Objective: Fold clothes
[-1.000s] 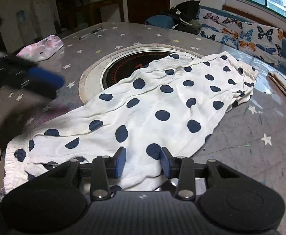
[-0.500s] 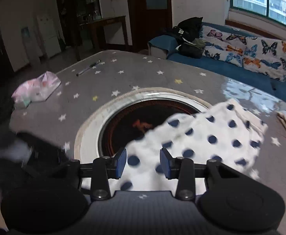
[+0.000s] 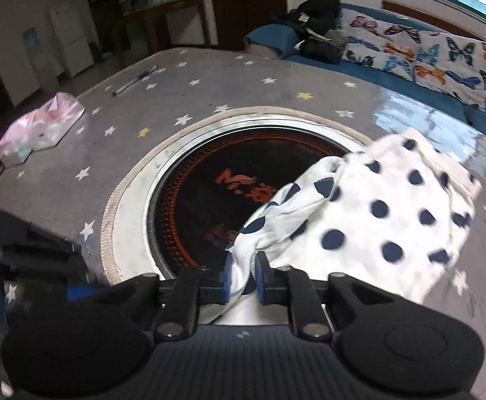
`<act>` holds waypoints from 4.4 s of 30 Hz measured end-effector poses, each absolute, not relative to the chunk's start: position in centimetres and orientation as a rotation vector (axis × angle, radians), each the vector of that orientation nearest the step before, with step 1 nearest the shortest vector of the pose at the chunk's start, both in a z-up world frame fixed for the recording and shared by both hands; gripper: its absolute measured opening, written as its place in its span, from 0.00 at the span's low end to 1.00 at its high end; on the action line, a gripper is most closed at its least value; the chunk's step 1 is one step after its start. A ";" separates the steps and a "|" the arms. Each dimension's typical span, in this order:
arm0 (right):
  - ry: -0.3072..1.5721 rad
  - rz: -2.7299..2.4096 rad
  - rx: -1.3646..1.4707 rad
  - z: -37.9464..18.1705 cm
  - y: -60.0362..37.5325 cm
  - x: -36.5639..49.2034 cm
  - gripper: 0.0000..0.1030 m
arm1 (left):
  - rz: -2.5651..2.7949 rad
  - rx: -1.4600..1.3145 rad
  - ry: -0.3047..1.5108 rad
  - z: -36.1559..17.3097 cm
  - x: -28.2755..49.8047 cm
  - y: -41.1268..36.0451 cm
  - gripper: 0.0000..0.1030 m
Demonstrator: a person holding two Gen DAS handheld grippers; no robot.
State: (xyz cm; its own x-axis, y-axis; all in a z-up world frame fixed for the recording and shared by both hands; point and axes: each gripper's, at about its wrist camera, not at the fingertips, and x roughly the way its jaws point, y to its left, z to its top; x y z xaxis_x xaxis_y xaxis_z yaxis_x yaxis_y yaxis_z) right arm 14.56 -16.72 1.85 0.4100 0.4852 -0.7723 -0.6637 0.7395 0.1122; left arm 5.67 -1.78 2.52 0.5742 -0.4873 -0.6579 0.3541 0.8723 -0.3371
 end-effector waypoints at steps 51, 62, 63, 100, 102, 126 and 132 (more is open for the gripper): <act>0.893 0.792 -0.016 0.0 -25.8 13.3 0.41 | -0.756 -0.104 0.778 1.6 19.8 -4.8 0.68; 0.892 0.791 -0.025 0.0 -25.7 13.2 0.42 | -0.919 -0.051 0.877 1.0 18.7 -3.8 0.73; 0.892 0.791 -0.030 0.1 -25.7 13.2 0.42 | -0.928 -0.030 0.889 1.2 18.5 -3.6 0.73; 0.867 0.780 -0.065 -0.1 -24.2 13.0 0.62 | -0.783 0.365 0.642 1.5 13.2 -2.6 0.62; 0.865 0.779 -0.065 -0.2 -24.2 12.9 0.62 | -0.775 0.395 0.630 1.3 12.5 -2.9 0.62; 0.852 0.756 -0.086 -0.3 -23.7 12.5 0.63 | -0.453 0.320 0.697 -0.2 13.9 -2.9 0.26; 0.849 0.744 -0.095 -0.2 -23.5 12.3 0.63 | -0.268 0.297 0.735 -0.7 14.0 0.2 0.09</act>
State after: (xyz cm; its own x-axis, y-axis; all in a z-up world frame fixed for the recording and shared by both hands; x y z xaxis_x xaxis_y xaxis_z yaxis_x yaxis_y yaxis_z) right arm 12.34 -23.50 -0.19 0.4279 0.5584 -0.7107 -0.6311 0.7475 0.2073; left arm 13.97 0.17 -0.67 0.7114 -0.1350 -0.6897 0.3410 0.9244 0.1707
